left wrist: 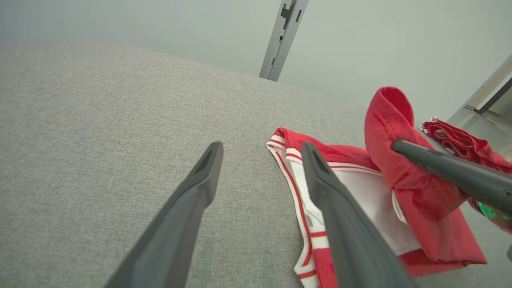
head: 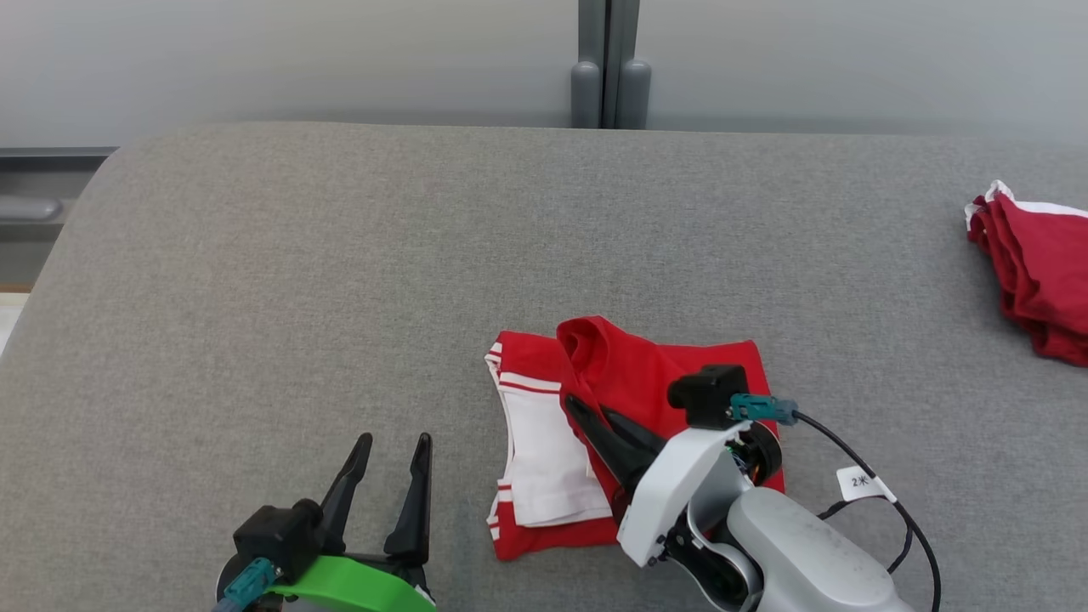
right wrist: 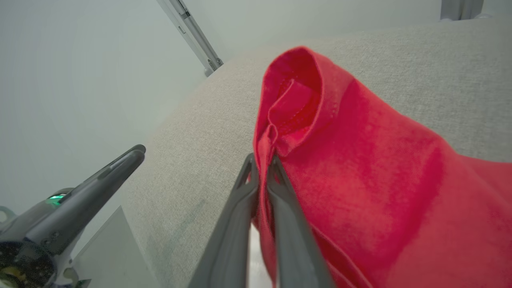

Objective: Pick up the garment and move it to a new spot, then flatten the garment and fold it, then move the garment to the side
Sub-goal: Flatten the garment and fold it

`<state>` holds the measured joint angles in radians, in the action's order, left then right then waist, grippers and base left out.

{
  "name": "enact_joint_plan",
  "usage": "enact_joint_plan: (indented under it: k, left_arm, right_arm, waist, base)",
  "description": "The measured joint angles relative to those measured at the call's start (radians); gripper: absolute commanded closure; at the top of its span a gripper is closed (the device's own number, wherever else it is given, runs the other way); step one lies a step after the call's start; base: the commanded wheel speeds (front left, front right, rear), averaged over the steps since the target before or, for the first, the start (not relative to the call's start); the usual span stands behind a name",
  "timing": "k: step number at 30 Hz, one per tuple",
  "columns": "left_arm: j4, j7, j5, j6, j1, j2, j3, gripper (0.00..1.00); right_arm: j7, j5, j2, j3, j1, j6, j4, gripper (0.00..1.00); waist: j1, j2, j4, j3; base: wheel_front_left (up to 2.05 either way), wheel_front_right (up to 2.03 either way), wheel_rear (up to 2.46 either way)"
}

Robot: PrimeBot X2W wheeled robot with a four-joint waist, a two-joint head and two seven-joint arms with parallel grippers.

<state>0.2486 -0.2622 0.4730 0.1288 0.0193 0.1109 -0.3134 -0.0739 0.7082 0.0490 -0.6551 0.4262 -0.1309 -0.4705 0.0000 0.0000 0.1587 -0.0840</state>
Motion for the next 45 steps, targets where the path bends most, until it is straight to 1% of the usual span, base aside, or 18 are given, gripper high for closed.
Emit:
enact_joint_plan:
  k: [9, 10, 11, 13, 14, 15, 16, 20, 24, 27, 29, 32, 36, 40, 45]
  left_arm:
    - [0.010, 0.000, 0.002, 0.000, 0.023, -0.008, -0.013, 0.00]
    - [0.011, 0.000, 0.002, 0.000, 0.028, -0.009, -0.015, 0.00]
    - [0.011, 0.000, 0.002, 0.000, 0.030, -0.010, -0.015, 0.00]
    - [0.014, 0.000, 0.002, 0.000, 0.032, -0.011, -0.017, 0.00]
    - [0.016, 0.000, 0.002, 0.000, 0.033, -0.011, -0.018, 0.00]
    - [0.017, 0.000, 0.002, 0.000, 0.033, -0.011, -0.019, 0.00]
    - [0.018, 0.000, 0.002, 0.000, 0.034, -0.012, -0.020, 0.00]
    - [0.018, 0.000, 0.001, 0.000, 0.037, -0.013, -0.017, 0.00]
    - [0.015, 0.000, 0.000, 0.000, 0.038, -0.014, -0.007, 0.00]
    - [0.008, 0.000, -0.008, 0.000, 0.039, -0.017, -0.003, 0.00]
    - [0.003, 0.000, -0.011, 0.000, 0.039, -0.019, 0.001, 0.00]
    - [-0.003, 0.000, -0.016, 0.000, 0.039, -0.020, 0.004, 0.00]
    - [-0.014, 0.000, -0.028, 0.000, 0.039, -0.021, 0.011, 0.00]
    - [-0.025, 0.000, -0.038, 0.000, 0.039, -0.025, 0.015, 0.00]
    - [-0.031, 0.000, -0.054, 0.000, 0.039, -0.030, 0.022, 0.00]
  right_arm:
    - [-0.047, 0.082, 0.000, -0.134, 0.107, 0.000, -0.149, 0.99]
    - [-0.053, 0.092, 0.000, -0.148, 0.117, 0.000, -0.161, 0.92]
    - [-0.059, 0.100, 0.000, -0.160, 0.124, 0.000, -0.169, 0.83]
    - [-0.068, 0.117, 0.001, -0.191, 0.140, 0.000, -0.185, 0.69]
    - [-0.071, 0.128, 0.000, -0.203, 0.147, 0.000, -0.187, 0.51]
    - [-0.074, 0.137, 0.000, -0.216, 0.153, 0.000, -0.188, 0.19]
    - [-0.077, 0.152, 0.000, -0.234, 0.161, 0.000, -0.189, 0.00]
    - [-0.106, 0.187, 0.000, -0.269, 0.188, 0.000, -0.191, 0.00]
    - [-0.141, 0.191, 0.000, -0.273, 0.221, 0.000, -0.201, 0.00]
    - [-0.168, 0.188, 0.000, -0.250, 0.243, 0.000, -0.208, 0.00]
    - [-0.178, 0.166, 0.000, -0.221, 0.259, 0.000, -0.219, 0.00]
    - [-0.187, 0.088, 0.000, -0.156, 0.281, 0.000, -0.242, 0.00]
    - [-0.188, -0.041, 0.001, -0.007, 0.279, 0.000, -0.215, 0.00]
    - [-0.188, -0.184, 0.000, 0.131, 0.216, 0.000, -0.167, 0.00]
    - [-0.188, -0.322, 0.000, 0.278, 0.117, 0.000, -0.101, 0.00]
  waist:
    - [0.0000, 0.0000, 0.042, -0.021]
    - [0.0000, 0.0000, 0.045, -0.023]
    - [0.0000, 0.0000, 0.047, -0.024]
    - [0.0000, 0.0000, 0.050, -0.028]
    - [0.0000, 0.0000, 0.051, -0.029]
    - [0.0000, 0.0000, 0.052, -0.030]
    - [0.0000, 0.0000, 0.052, -0.031]
    - [0.0000, 0.0000, 0.048, -0.032]
    - [0.0000, 0.0000, 0.036, -0.031]
    - [0.0000, 0.0000, 0.023, -0.028]
    - [0.0000, 0.0000, 0.014, -0.027]
    - [0.0000, 0.0000, 0.000, -0.024]
    - [0.0000, 0.0000, -0.019, -0.021]
    - [0.0000, 0.0000, -0.034, -0.018]
    - [0.0000, 0.0000, -0.047, -0.003]
  base:
    - [0.00, 0.00, 0.00]
    - [0.00, 0.00, 0.00]
    - [0.00, 0.00, 0.00]
    - [0.00, 0.00, 0.00]
    - [0.00, 0.00, 0.00]
    - [0.00, 0.00, 0.00]
    - [0.00, 0.00, 0.00]
    - [0.00, 0.00, 0.00]
    - [0.00, 0.00, 0.00]
    - [0.00, 0.00, 0.00]
    - [0.00, 0.00, 0.00]
    - [0.00, 0.00, 0.00]
    - [0.00, 0.00, 0.00]
    - [0.00, 0.00, 0.00]
    - [0.00, 0.00, 0.00]
